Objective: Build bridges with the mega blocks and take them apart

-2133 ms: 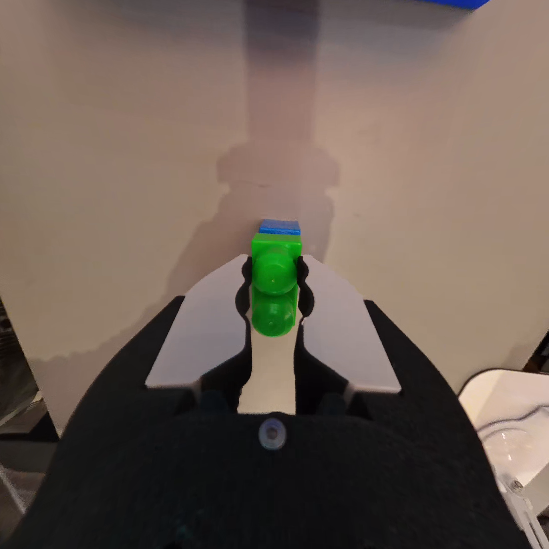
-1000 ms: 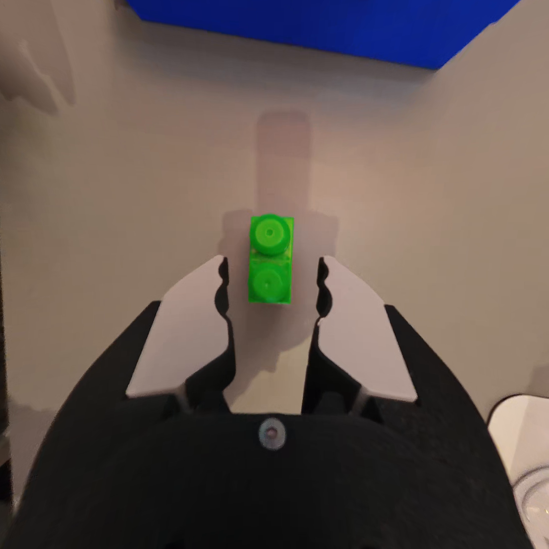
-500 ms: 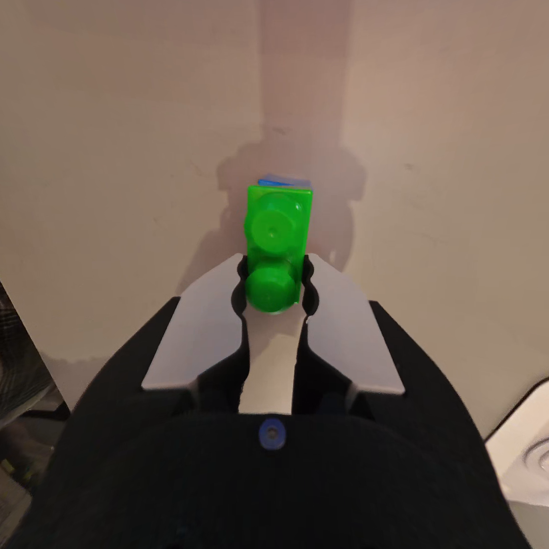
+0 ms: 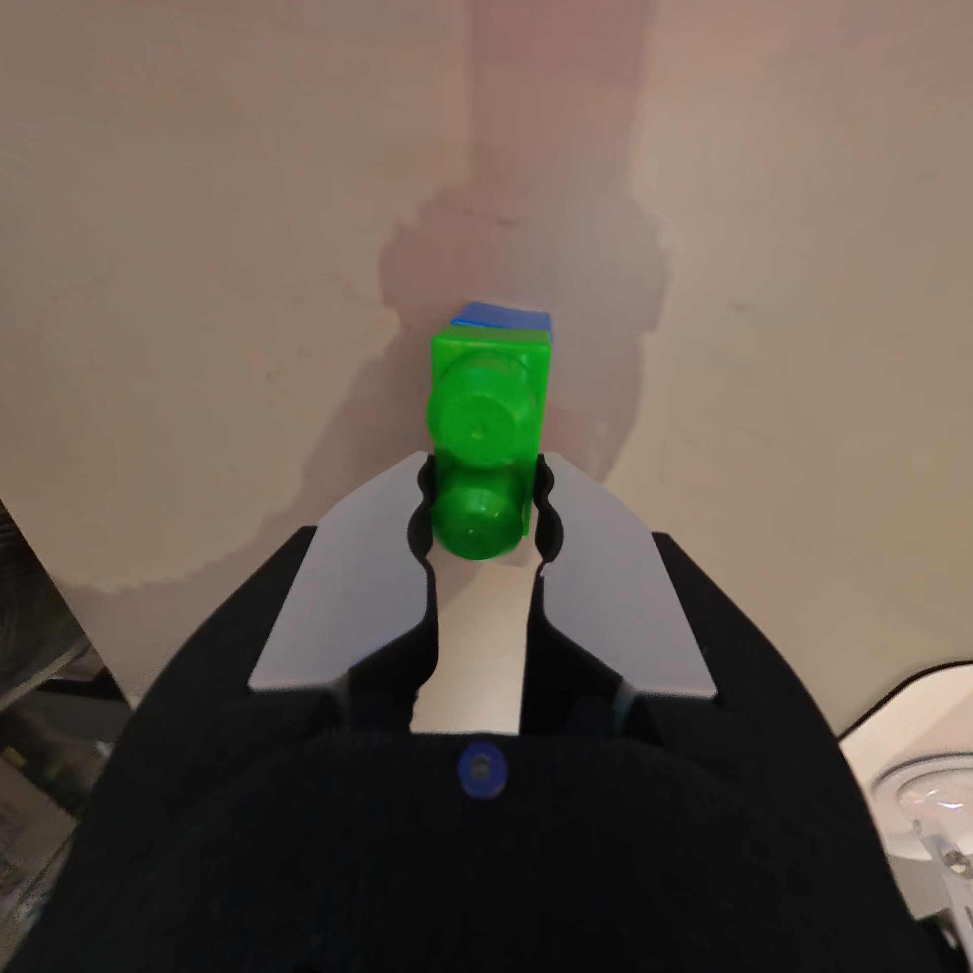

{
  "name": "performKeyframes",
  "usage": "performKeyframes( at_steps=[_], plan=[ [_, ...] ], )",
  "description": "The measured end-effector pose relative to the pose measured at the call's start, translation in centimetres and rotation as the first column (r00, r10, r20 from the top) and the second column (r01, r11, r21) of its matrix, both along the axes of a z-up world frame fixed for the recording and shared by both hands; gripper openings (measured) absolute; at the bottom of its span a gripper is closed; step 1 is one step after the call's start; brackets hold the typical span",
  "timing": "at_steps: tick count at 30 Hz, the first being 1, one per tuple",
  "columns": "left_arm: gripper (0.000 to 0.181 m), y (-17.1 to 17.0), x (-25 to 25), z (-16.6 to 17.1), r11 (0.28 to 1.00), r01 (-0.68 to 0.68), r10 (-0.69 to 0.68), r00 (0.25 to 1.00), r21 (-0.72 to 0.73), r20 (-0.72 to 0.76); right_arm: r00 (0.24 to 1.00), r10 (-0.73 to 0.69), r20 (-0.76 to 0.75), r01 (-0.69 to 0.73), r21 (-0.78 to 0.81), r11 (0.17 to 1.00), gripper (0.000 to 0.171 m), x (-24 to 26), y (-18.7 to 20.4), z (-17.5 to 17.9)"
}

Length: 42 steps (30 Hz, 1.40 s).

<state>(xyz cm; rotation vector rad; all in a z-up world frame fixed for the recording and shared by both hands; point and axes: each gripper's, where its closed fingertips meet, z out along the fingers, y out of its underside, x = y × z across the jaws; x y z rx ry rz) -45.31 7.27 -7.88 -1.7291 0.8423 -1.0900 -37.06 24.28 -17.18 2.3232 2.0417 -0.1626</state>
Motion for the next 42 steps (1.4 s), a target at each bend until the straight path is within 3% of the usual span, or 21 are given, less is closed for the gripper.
performKeyframes(
  at_steps=[1,4,7,14,19,28,29,31,36,42],
  plan=[
    [0.016,-0.3,0.0,0.1,1.000,-0.001,0.001,1.000,0.011,-0.025,1.000,0.022,-0.011,-0.022,0.011,1.000,0.039,-0.1,0.0,0.0],
    [0.016,-1.0,-0.2,0.0,0.999,-0.015,0.017,0.997,0.037,-0.076,0.996,0.032,-0.077,-0.028,0.051,0.998,0.068,-0.8,0.2,0.8],
    [0.018,-1.3,-0.3,-0.2,0.999,-0.026,0.028,0.996,0.024,-0.079,0.980,0.025,-0.198,-0.002,0.115,0.993,0.086,-0.9,0.6,2.5],
    [0.029,0.3,0.2,0.6,1.000,0.004,-0.003,0.997,0.017,-0.072,0.864,-0.052,-0.500,0.141,0.142,0.980,0.088,0.6,0.6,2.3],
    [0.034,1.6,0.1,0.9,1.000,-0.005,0.004,0.997,-0.004,-0.083,0.859,-0.033,-0.511,0.116,0.130,0.985,0.089,-0.1,0.1,0.4],
    [0.034,2.2,-0.5,-0.1,0.999,-0.035,0.033,0.993,-0.017,-0.110,0.882,-0.012,-0.471,0.075,0.115,0.991,0.074,-0.9,0.2,-1.0],
    [0.035,2.3,-0.5,-0.3,0.999,-0.039,0.037,0.993,-0.024,-0.110,0.884,-0.016,-0.467,0.076,0.110,0.991,0.069,-1.0,0.2,-1.3],
    [0.037,2.8,-0.6,-0.4,0.998,-0.052,0.048,0.993,-0.033,-0.110,0.882,-0.021,-0.471,0.068,0.083,0.994,0.040,-1.2,0.1,-1.6],
    [0.047,5.0,0.5,-0.3,0.997,-0.065,0.059,0.990,-0.037,-0.126,0.868,-0.006,-0.496,0.046,0.069,0.997,0.038,-0.5,0.0,-0.7],
    [0.061,9.2,4.6,-0.4,1.000,0.003,0.004,0.976,0.031,-0.217,0.817,-0.024,-0.576,0.015,-0.021,1.000,0.038,2.8,-2.2,4.1]
  ],
)
